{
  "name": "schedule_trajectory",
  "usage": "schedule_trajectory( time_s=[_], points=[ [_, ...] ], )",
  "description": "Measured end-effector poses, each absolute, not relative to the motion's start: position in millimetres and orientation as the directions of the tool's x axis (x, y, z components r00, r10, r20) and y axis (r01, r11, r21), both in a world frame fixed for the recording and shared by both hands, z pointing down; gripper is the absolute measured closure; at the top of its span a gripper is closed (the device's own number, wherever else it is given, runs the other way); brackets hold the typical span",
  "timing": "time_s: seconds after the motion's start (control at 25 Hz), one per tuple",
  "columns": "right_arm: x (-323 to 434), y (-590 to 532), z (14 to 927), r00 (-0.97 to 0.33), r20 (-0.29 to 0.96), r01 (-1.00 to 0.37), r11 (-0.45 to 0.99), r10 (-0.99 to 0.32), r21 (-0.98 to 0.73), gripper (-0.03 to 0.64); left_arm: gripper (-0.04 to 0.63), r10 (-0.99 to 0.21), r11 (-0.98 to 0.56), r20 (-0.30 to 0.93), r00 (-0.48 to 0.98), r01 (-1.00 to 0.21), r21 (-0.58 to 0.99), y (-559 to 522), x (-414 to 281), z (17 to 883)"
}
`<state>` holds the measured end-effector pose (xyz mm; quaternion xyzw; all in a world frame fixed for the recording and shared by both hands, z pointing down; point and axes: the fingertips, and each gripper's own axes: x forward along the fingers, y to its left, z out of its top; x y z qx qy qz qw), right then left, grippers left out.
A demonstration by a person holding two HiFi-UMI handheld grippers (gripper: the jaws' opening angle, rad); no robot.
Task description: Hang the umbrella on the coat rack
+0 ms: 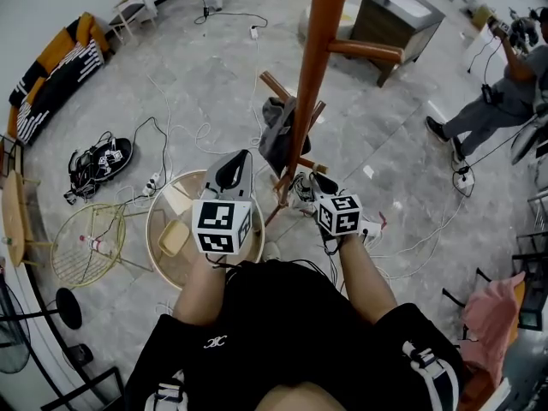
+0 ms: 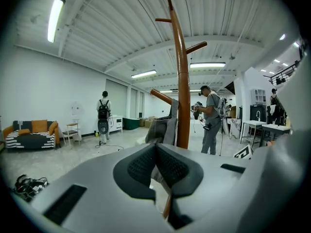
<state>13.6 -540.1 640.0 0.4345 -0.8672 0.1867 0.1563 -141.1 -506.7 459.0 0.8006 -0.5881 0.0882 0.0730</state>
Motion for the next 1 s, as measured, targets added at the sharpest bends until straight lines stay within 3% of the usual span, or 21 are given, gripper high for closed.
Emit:
schedule_trajectory(
  time_s=[0.16,0.28,0.4,0.6,0.84,1.0],
  points=[
    [12.7,-541.8,644.6,-0.570,0.416,-0.817,0.540,-0.708,-0.201,0.556,0.577,-0.926,-0.309,0.223,0.303,-0.951,0.009,-510.0,-141.8,462.0],
    [16.8,-539.6,637.6,-0.574,0.378,-0.818,0.536,-0.727,-0.209,0.476,0.577,-0.928,-0.315,0.206,0.310,-0.949,0.010,-514.1,-142.3,458.1],
    [24.1,-538.3,627.1,-0.557,0.360,-0.830,0.524,-0.749,-0.194,0.469,0.577,-0.928,-0.321,0.197,0.318,-0.947,0.017,-517.6,-145.1,456.1],
    [55.1,-542.9,599.7,-0.480,0.309,-0.877,0.460,-0.821,-0.141,0.498,0.577,-0.922,-0.340,0.188,0.339,-0.940,0.024,-522.7,-137.2,458.5],
    [86.0,-547.4,527.1,-0.360,0.154,-0.933,0.358,-0.920,-0.046,0.602,0.577,-0.917,-0.356,0.174,0.360,-0.933,0.050,-528.6,-132.6,455.3],
    [91.6,-539.0,481.5,-0.348,0.067,-0.937,0.347,-0.935,-0.024,0.603,0.577,-0.914,-0.367,0.166,0.372,-0.928,0.056,-526.1,-128.1,452.2]
  ],
)
